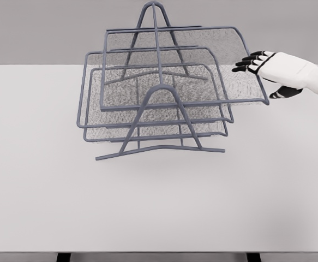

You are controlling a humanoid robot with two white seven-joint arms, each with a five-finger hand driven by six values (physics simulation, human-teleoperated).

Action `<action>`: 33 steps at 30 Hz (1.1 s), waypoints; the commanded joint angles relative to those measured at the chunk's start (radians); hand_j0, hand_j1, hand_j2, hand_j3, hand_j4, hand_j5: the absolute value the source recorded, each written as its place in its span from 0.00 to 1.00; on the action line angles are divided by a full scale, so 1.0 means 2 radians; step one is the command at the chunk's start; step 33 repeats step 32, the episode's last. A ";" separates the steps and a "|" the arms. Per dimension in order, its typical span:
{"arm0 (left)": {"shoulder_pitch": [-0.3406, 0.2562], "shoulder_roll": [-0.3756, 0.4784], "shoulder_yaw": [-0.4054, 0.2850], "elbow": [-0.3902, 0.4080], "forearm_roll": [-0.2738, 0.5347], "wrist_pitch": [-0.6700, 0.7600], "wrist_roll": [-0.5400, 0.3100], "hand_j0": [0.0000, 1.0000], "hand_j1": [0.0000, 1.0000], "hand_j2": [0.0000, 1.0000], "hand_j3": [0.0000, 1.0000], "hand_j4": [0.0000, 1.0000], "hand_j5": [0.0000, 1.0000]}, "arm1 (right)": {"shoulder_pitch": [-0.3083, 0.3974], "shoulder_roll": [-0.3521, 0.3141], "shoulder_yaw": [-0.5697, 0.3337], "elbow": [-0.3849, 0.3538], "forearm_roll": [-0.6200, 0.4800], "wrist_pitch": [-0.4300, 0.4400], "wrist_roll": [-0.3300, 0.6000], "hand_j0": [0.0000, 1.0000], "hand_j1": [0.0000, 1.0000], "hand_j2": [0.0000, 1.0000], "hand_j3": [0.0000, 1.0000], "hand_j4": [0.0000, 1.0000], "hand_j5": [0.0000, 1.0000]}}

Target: Pull out the upper folder box with right arm

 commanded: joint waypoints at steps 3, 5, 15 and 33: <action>0.000 0.000 0.000 0.000 0.000 0.000 0.000 1.00 1.00 1.00 1.00 1.00 1.00 | 0.000 -0.009 -0.001 0.003 0.021 -0.002 0.001 1.00 1.00 1.00 1.00 1.00 1.00; 0.000 0.000 0.000 0.000 0.000 0.000 0.000 1.00 1.00 1.00 1.00 1.00 1.00 | 0.000 -0.010 -0.001 0.003 0.021 -0.002 0.001 1.00 1.00 1.00 1.00 1.00 1.00; 0.000 0.000 0.000 0.000 0.000 0.000 0.000 1.00 1.00 1.00 1.00 1.00 1.00 | -0.002 -0.017 -0.003 0.002 0.019 -0.002 -0.001 1.00 1.00 1.00 1.00 1.00 1.00; 0.000 0.000 0.000 0.000 0.000 0.000 0.000 1.00 1.00 1.00 1.00 1.00 1.00 | -0.017 -0.054 -0.014 -0.021 -0.011 -0.002 -0.002 1.00 1.00 1.00 1.00 1.00 1.00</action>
